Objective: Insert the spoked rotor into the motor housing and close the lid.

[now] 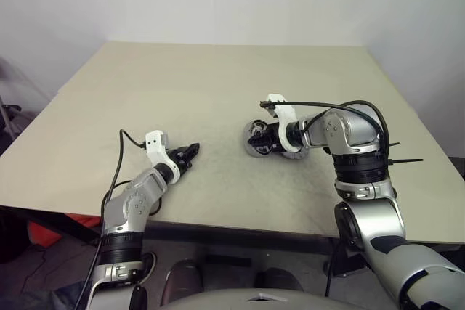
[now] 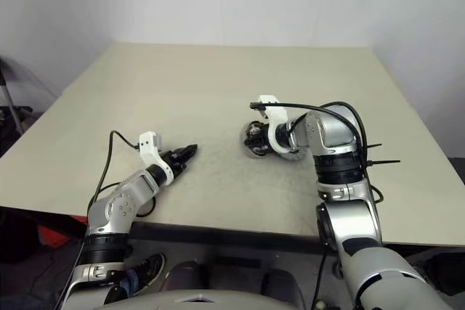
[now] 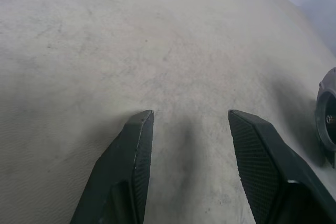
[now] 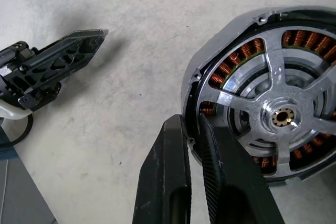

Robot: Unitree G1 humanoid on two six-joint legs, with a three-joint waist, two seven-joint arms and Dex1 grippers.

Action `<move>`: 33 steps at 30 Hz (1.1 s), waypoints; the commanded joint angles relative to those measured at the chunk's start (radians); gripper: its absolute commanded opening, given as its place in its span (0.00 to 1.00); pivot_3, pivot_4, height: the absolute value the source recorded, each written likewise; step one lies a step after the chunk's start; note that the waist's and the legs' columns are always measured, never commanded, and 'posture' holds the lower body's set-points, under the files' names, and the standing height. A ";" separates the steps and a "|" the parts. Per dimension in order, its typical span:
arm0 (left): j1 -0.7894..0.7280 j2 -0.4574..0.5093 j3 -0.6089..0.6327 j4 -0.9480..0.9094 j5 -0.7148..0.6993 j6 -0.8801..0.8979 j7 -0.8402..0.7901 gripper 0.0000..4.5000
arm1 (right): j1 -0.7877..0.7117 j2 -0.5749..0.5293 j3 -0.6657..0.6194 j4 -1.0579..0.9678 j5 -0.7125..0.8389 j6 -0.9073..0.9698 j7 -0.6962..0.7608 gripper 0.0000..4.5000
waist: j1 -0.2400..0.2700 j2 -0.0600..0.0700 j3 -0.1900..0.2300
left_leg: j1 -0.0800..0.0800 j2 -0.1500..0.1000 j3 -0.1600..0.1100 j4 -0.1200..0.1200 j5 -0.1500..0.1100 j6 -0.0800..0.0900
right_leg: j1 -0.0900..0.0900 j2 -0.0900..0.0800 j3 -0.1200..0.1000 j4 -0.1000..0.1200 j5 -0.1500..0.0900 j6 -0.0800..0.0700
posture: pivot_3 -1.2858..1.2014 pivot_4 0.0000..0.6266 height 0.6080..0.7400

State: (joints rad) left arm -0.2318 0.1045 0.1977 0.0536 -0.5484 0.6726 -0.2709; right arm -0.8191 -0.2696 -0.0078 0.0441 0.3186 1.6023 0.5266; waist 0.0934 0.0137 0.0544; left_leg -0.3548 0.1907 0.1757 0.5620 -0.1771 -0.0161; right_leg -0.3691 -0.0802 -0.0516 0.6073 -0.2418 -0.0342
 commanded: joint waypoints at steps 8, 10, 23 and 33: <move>-0.012 0.019 0.012 0.078 0.032 0.006 0.029 0.54 | -0.005 0.076 -0.072 0.006 0.057 0.012 -0.068 0.01 | 0.003 0.000 0.000 | 0.003 0.000 0.000 0.000 0.001 -0.002 | 0.002 0.000 0.000 0.001 -0.002 0.004 | 0.52 0.00 1.00; -0.018 0.023 0.012 0.085 0.033 0.006 0.027 0.54 | -0.004 0.080 -0.073 -0.010 0.072 0.012 -0.069 0.21 | 0.003 0.000 0.000 | 0.004 0.000 0.000 0.000 0.001 -0.002 | 0.003 0.000 0.000 0.001 -0.002 0.004 | 0.52 0.00 1.00; -0.066 0.037 -0.021 0.111 0.034 -0.018 -0.023 0.54 | -0.038 0.080 -0.222 -0.015 0.059 -0.166 -0.148 0.50 | 0.006 0.000 0.000 | 0.004 0.000 -0.001 -0.001 0.004 -0.007 | 0.003 0.000 0.000 0.001 -0.002 0.005 | 0.52 0.00 1.00; -0.143 0.054 -0.068 0.195 0.058 0.002 -0.084 0.54 | 0.187 0.120 -0.705 -0.228 0.105 -0.117 -0.321 0.54 | 0.035 0.000 0.000 | 0.002 -0.002 -0.001 -0.002 0.004 -0.006 | 0.003 0.000 0.001 0.001 -0.002 0.006 | 0.52 0.00 1.00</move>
State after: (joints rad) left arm -0.3587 0.1457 0.1445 0.2095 -0.5209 0.6644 -0.3464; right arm -0.6584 -0.1373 -0.6752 -0.0852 0.3817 1.4435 0.2029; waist 0.1288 0.0135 0.0543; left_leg -0.3528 0.1885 0.1742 0.5595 -0.1733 -0.0224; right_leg -0.3667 -0.0804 -0.0511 0.6082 -0.2433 -0.0278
